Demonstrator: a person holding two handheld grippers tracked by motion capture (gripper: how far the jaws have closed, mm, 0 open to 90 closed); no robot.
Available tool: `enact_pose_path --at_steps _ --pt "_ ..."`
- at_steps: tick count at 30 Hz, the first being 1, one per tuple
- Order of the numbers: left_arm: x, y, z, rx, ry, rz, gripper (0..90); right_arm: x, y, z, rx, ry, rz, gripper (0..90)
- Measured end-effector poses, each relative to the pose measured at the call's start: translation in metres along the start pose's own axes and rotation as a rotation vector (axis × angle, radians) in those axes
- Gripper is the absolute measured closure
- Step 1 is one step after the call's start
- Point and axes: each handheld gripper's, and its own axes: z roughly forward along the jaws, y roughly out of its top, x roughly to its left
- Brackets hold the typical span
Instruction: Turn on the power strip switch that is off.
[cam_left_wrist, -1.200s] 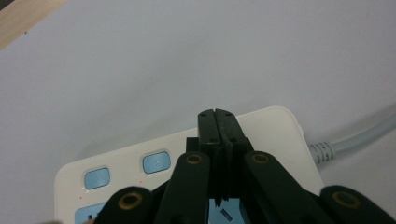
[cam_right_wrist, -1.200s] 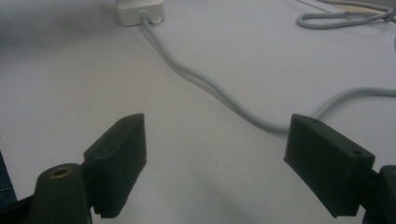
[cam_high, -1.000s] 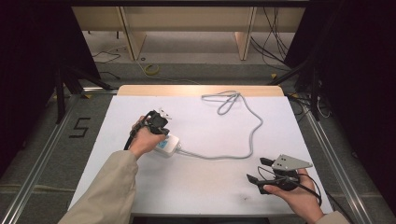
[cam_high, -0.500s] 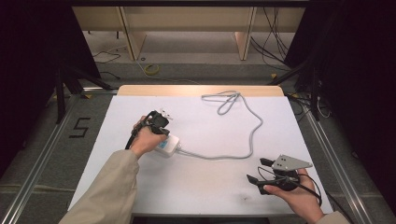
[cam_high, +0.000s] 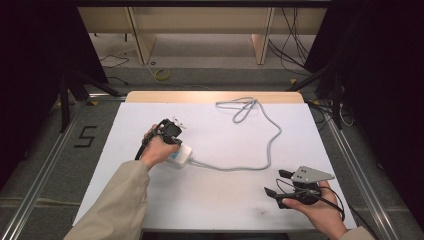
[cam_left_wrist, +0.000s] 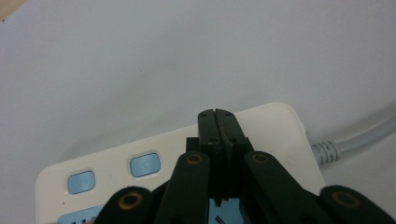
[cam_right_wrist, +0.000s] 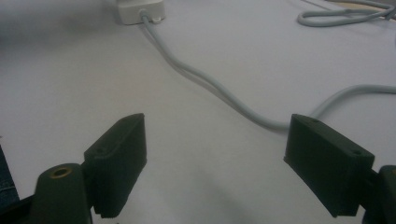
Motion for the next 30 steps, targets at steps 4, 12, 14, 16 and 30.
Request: enact_pose_path --at_steps 4,12,14,16,30 --pt "0.0002 0.0002 0.0000 0.003 -0.002 -0.003 89.8 -0.0001 -0.0002 0.0002 -0.001 0.001 0.000 21.0" --pt "0.0004 0.0002 -0.0003 0.011 -0.002 -0.011 89.9 0.0000 -0.0003 0.0003 0.001 0.002 -0.001 21.0" --pt "0.0001 0.0001 -0.0002 0.011 -0.001 -0.011 89.9 0.0001 -0.0004 0.0003 0.002 0.003 -0.001 21.0" --pt "-0.0003 0.0001 0.0002 0.011 -0.001 -0.010 89.9 0.0000 -0.0004 0.0002 0.002 0.003 -0.001 21.0" --pt "-0.0023 0.0006 0.0018 0.018 0.011 -0.003 89.9 0.0002 -0.0005 0.0000 0.003 0.003 0.000 21.0"
